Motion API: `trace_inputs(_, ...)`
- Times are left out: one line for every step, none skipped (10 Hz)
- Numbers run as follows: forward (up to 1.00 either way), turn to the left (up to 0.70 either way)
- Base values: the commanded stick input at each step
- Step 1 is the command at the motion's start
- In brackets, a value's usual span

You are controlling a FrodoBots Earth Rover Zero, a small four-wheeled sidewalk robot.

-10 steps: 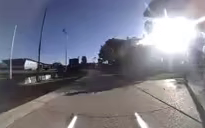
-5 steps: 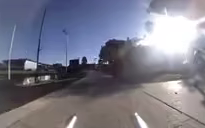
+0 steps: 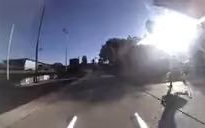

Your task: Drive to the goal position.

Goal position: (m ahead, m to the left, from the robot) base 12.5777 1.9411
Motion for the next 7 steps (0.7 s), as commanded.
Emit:
trace_inputs(1.0, 0.21)
trace_inputs(1.0, 0.1)
trace_inputs(1.0, 0.0)
trace_inputs(1.0, 0.0)
trace_inputs(1.0, 0.0)
trace_inputs(1.0, 0.0)
trace_inputs(1.0, 0.0)
